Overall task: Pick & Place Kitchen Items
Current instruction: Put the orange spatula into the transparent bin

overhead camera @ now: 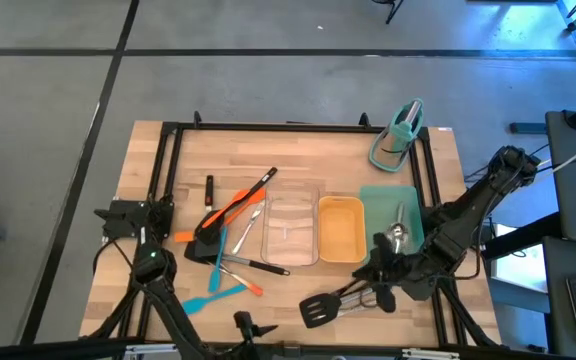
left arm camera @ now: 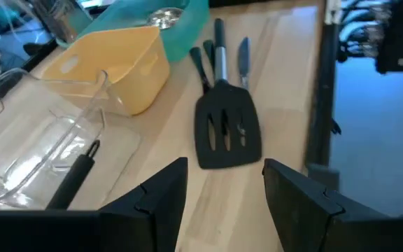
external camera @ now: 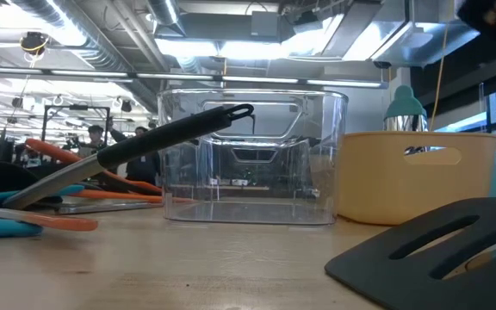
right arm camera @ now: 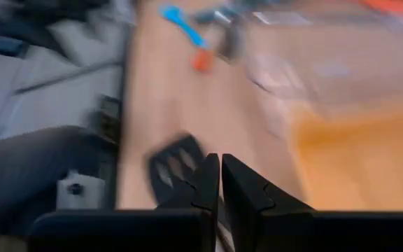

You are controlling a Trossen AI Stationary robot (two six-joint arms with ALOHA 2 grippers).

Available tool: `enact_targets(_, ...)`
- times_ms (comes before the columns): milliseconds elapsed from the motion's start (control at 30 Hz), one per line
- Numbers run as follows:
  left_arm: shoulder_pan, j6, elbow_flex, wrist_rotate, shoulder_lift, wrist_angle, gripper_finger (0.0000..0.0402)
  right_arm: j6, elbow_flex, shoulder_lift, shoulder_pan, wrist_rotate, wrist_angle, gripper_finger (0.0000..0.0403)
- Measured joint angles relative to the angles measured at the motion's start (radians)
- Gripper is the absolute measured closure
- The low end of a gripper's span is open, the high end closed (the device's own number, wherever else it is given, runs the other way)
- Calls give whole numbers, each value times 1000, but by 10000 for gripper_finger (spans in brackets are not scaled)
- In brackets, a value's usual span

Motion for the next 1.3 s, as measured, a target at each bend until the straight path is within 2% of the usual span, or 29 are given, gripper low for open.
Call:
enact_targets(167, 8, 39, 0, -6, 0, 45, 219, -268, -68, 7, 3, -94, 295, 382)
enact_targets(267, 1, 121, 0, -13, 0, 130, 223, -330, -126, 7, 2, -132, 411, 382)
enact_targets(433, 6, 288, 0, 3, 0, 272, 245, -387, -217, 7, 0, -134, 560, 382)
enact_targets(567, 14, 329, 0, 5, 0, 313, 274, -450, -252, 7, 1, -136, 669, 382)
enact_targets(667, 21, 334, -25, -2, 3, 378, 299, -486, -255, 7, 6, -165, 704, 382)
enact_targets(867, 39, 340, -166, -8, 8, 609, 344, -507, -255, 7, 9, -217, 730, 382)
enact_targets(1067, 50, 498, -223, 20, -11, 810, 378, -513, -255, 7, 24, -222, 730, 382)
enact_targets(1200, 66, 614, -226, 121, -45, 821, 398, -521, -255, 7, 27, -225, 730, 382)
enact_targets(1300, 85, 663, -226, 138, -54, 817, 399, -526, -255, 7, 27, -224, 731, 382)
